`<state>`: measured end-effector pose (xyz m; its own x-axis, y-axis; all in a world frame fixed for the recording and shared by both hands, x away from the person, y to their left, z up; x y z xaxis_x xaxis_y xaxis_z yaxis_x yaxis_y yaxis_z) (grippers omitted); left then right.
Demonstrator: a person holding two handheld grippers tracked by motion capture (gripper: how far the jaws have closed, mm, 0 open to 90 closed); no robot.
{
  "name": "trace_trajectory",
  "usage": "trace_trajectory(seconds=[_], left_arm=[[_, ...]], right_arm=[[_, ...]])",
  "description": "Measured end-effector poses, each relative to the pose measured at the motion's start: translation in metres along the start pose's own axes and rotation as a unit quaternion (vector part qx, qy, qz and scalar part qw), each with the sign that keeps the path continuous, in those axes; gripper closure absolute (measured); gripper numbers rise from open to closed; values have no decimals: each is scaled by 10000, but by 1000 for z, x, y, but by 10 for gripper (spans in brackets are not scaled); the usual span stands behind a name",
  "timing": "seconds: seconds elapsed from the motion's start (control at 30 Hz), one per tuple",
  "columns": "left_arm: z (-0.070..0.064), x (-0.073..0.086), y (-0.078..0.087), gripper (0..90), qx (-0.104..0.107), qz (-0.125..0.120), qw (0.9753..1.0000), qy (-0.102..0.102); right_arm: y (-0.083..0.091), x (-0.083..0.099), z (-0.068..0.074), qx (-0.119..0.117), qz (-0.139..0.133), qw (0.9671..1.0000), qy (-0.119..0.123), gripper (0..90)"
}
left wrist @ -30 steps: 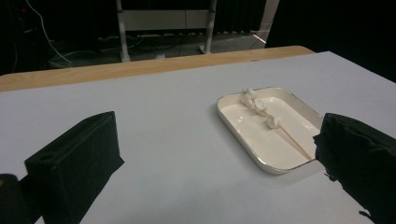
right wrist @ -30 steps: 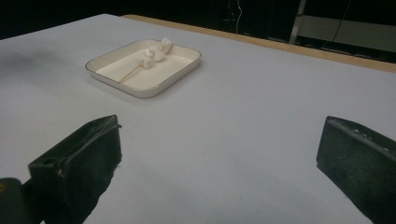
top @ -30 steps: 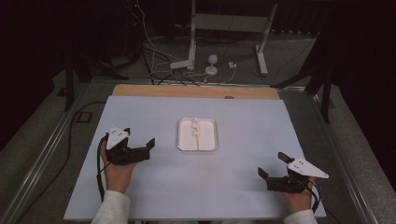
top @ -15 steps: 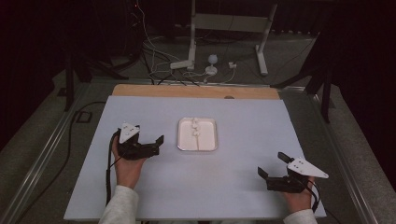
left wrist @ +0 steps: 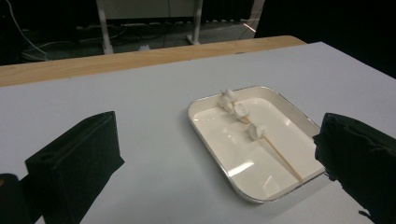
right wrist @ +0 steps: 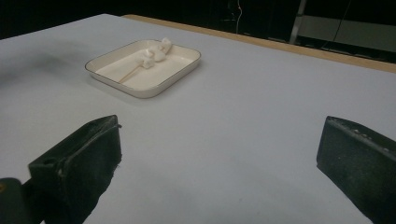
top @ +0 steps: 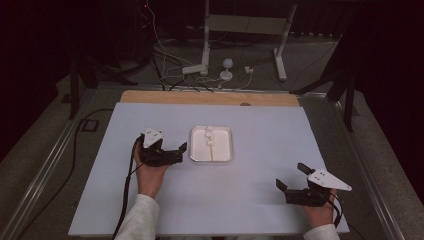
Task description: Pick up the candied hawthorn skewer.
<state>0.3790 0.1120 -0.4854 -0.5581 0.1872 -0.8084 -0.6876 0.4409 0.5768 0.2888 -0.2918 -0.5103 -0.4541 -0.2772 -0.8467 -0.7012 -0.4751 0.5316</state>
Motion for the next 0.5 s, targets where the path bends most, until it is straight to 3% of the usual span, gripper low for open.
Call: trace_trajectory(seconds=[0.5], left_arm=[[-11,-3,-23,9,142,102,9998,-59]], right_arm=[[0,0,0,0,-3,10000,-3,1]])
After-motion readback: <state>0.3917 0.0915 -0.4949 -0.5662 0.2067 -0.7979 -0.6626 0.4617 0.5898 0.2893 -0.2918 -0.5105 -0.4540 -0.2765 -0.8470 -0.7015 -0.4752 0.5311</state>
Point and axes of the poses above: each handheld gripper's, and its own axes: y roughly backward along the jaws, x roughly out of its underside, z roughly to its left, the point moved 6 cm from there along -y, roughly forward along the jaws, and after that the axes turned 10 degrees about z, right-handed, at the moved point
